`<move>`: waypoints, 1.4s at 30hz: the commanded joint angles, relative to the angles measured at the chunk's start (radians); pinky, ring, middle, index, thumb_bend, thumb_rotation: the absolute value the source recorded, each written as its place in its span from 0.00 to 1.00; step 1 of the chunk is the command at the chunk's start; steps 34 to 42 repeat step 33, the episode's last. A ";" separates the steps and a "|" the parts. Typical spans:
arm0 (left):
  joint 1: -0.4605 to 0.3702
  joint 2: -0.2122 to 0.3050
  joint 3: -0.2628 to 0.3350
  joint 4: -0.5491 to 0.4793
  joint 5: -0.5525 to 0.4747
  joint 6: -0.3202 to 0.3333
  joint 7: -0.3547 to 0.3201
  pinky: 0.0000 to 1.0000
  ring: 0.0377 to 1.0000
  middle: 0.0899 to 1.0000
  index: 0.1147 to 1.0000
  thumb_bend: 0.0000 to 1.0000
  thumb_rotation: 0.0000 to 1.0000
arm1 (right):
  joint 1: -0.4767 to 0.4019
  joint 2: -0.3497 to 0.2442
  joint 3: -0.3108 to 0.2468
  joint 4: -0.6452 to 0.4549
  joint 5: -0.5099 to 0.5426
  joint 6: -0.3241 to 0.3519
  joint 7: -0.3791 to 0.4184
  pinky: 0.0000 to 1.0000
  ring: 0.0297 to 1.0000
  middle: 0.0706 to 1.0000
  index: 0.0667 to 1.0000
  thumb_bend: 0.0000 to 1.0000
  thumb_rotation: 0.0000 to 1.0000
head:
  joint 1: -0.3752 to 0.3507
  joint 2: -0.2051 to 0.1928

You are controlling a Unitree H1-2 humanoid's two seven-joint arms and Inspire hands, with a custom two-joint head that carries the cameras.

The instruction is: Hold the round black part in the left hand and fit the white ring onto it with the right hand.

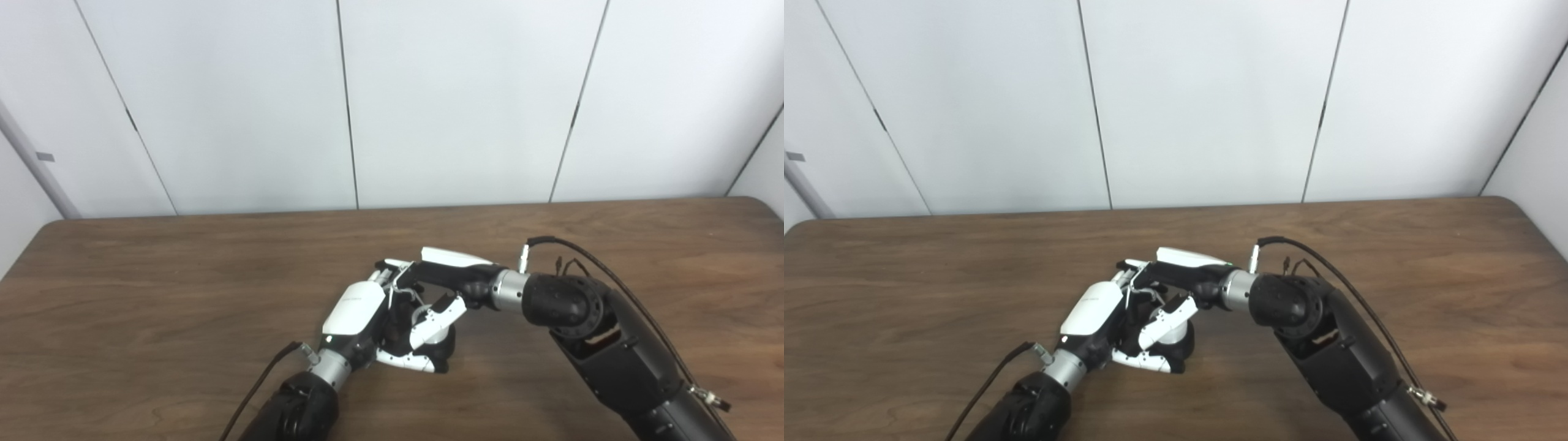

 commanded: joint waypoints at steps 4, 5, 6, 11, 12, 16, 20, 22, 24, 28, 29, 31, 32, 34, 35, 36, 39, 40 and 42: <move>0.094 -0.021 -0.046 0.104 -0.002 -0.029 0.006 1.00 1.00 0.88 0.41 0.52 0.05 | 0.021 0.039 -0.138 -0.051 0.142 -0.061 -0.128 0.91 1.00 1.00 1.00 1.00 0.80 | -0.001 -0.002; 0.094 -0.021 -0.046 0.104 -0.001 -0.028 0.006 1.00 1.00 0.88 0.41 0.52 0.05 | 0.031 0.039 -0.154 -0.058 0.151 -0.074 -0.146 0.96 1.00 1.00 1.00 1.00 0.86 | -0.001 -0.002; 0.092 -0.021 -0.046 0.106 0.000 -0.029 0.007 1.00 1.00 0.88 0.41 0.52 0.05 | 0.053 0.037 -0.186 -0.080 0.170 -0.086 -0.173 0.98 1.00 1.00 1.00 1.00 0.88 | -0.002 -0.006; 0.087 -0.017 -0.043 0.120 0.007 -0.030 0.016 1.00 1.00 0.88 0.41 0.52 0.05 | 0.154 0.004 -0.289 -0.166 0.228 -0.117 -0.251 0.86 1.00 1.00 1.00 0.91 0.92 | -0.004 -0.018; 0.086 -0.016 -0.042 0.126 0.008 -0.036 0.024 1.00 1.00 0.87 0.41 0.52 0.05 | 0.183 -0.003 -0.313 -0.184 0.247 -0.122 -0.266 0.88 1.00 1.00 1.00 0.89 0.89 | -0.005 -0.020; 0.084 -0.011 -0.038 0.144 0.011 -0.049 0.039 1.00 1.00 0.87 0.41 0.52 0.05 | 0.297 -0.029 -0.387 -0.244 0.316 -0.128 -0.303 0.88 1.00 1.00 1.00 0.88 0.82 | -0.011 -0.030; 0.081 -0.007 -0.034 0.155 0.005 -0.054 0.042 1.00 1.00 0.87 0.41 0.52 0.05 | 0.386 -0.047 -0.435 -0.252 0.347 -0.180 -0.345 0.89 1.00 1.00 1.00 0.88 0.81 | -0.020 -0.036; 0.078 -0.005 -0.033 0.163 0.010 -0.053 0.047 1.00 1.00 0.87 0.41 0.52 0.05 | 0.444 -0.054 -0.468 -0.241 0.355 -0.225 -0.379 0.86 0.99 1.00 0.98 0.85 0.80 | -0.025 -0.040; 0.076 -0.003 -0.032 0.167 0.010 -0.054 0.050 1.00 1.00 0.86 0.41 0.52 0.05 | 0.488 -0.057 -0.492 -0.232 0.353 -0.243 -0.408 0.82 0.97 0.99 0.96 0.84 0.79 | -0.026 -0.043; 0.074 -0.001 -0.027 0.172 0.005 -0.060 0.057 1.00 1.00 0.87 0.41 0.52 0.05 | 0.551 -0.060 -0.506 -0.222 0.338 -0.265 -0.440 0.81 0.95 0.99 0.97 0.77 0.77 | -0.026 -0.045; 0.075 -0.001 -0.025 0.171 0.003 -0.058 0.056 1.00 1.00 0.87 0.41 0.52 0.05 | 0.572 -0.062 -0.507 -0.221 0.336 -0.271 -0.445 0.81 0.94 1.00 0.97 0.73 0.78 | -0.026 -0.045; 0.076 -0.001 -0.022 0.169 0.001 -0.054 0.053 1.00 1.00 0.87 0.41 0.52 0.05 | 0.606 -0.064 -0.506 -0.221 0.339 -0.273 -0.451 0.81 0.95 1.00 0.98 0.71 0.79 | -0.026 -0.045; 0.075 -0.001 -0.021 0.170 0.001 -0.053 0.052 1.00 1.00 0.87 0.41 0.52 0.05 | 0.620 -0.065 -0.504 -0.218 0.337 -0.277 -0.453 0.80 0.95 1.00 0.98 0.71 0.79 | -0.026 -0.045; 0.075 -0.001 -0.021 0.170 0.002 -0.052 0.053 1.00 1.00 0.87 0.41 0.52 0.05 | 0.634 -0.067 -0.502 -0.219 0.331 -0.271 -0.454 0.79 0.95 1.00 0.98 0.71 0.79 | -0.026 -0.045; 0.075 -0.001 -0.021 0.170 0.002 -0.052 0.053 1.00 1.00 0.87 0.41 0.52 0.05 | 0.634 -0.067 -0.502 -0.219 0.331 -0.271 -0.454 0.79 0.95 1.00 0.98 0.71 0.79 | -0.026 -0.045; 0.075 -0.001 -0.021 0.170 0.002 -0.052 0.053 1.00 1.00 0.87 0.41 0.52 0.05 | 0.634 -0.067 -0.502 -0.219 0.331 -0.271 -0.454 0.79 0.95 1.00 0.98 0.71 0.79 | -0.026 -0.045; 0.075 -0.001 -0.021 0.170 0.002 -0.052 0.053 1.00 1.00 0.87 0.41 0.52 0.05 | 0.634 -0.067 -0.502 -0.219 0.331 -0.271 -0.454 0.79 0.95 1.00 0.98 0.71 0.79 | -0.026 -0.045; 0.075 -0.001 -0.021 0.170 0.002 -0.052 0.053 1.00 1.00 0.87 0.41 0.52 0.05 | 0.634 -0.067 -0.502 -0.219 0.331 -0.271 -0.454 0.79 0.95 1.00 0.98 0.71 0.79 | -0.026 -0.045; 0.075 -0.001 -0.021 0.170 0.002 -0.052 0.053 1.00 1.00 0.87 0.41 0.52 0.05 | 0.634 -0.067 -0.502 -0.219 0.331 -0.271 -0.454 0.79 0.95 1.00 0.98 0.71 0.79 | -0.026 -0.045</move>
